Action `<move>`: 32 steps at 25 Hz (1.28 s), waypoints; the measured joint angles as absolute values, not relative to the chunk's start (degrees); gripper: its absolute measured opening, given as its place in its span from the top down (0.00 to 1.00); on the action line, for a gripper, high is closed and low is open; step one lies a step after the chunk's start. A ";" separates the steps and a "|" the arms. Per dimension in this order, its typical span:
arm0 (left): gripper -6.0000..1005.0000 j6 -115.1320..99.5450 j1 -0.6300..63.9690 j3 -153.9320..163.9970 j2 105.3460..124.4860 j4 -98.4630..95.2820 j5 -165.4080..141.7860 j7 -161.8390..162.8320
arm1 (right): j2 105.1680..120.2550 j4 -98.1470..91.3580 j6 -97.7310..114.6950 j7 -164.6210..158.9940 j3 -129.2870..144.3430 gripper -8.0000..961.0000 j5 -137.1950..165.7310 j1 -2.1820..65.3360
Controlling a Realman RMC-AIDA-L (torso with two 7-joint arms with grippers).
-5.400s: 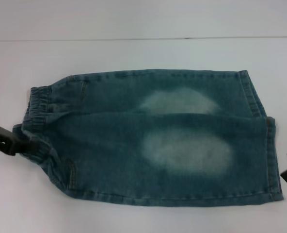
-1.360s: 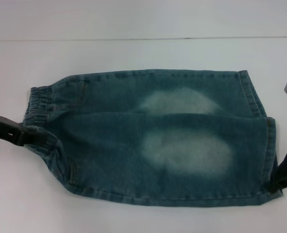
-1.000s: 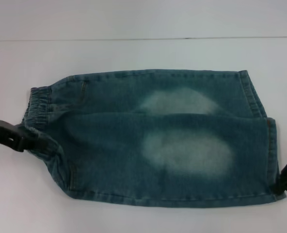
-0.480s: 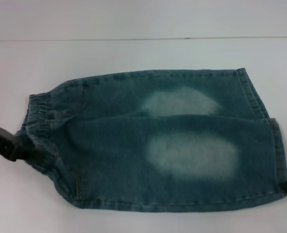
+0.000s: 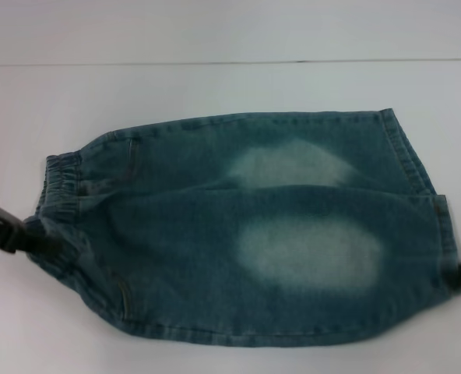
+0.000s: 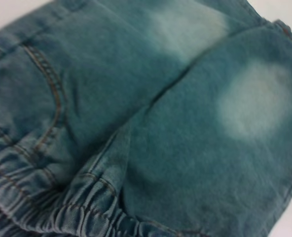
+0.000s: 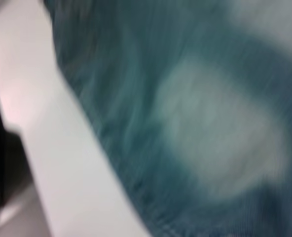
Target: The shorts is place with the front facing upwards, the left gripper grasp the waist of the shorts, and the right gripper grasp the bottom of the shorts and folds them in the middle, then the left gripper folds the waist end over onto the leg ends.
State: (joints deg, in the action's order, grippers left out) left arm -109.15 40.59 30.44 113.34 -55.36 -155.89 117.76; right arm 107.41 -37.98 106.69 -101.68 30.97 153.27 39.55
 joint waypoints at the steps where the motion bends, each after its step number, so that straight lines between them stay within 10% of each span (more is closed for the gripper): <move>1: 0.97 -108.64 40.76 30.32 113.11 -55.33 -155.80 118.98 | 107.19 -37.98 106.36 -101.76 29.80 0.95 152.42 39.52; 20: 0.97 -95.56 43.51 26.35 110.90 -51.09 -155.96 131.50 | 107.02 -32.55 89.94 -101.31 22.34 0.95 135.38 36.75; 32: 0.97 -88.02 43.15 24.72 111.44 -48.96 -154.60 132.18 | 109.99 -28.28 73.49 -98.54 22.37 0.95 127.21 36.16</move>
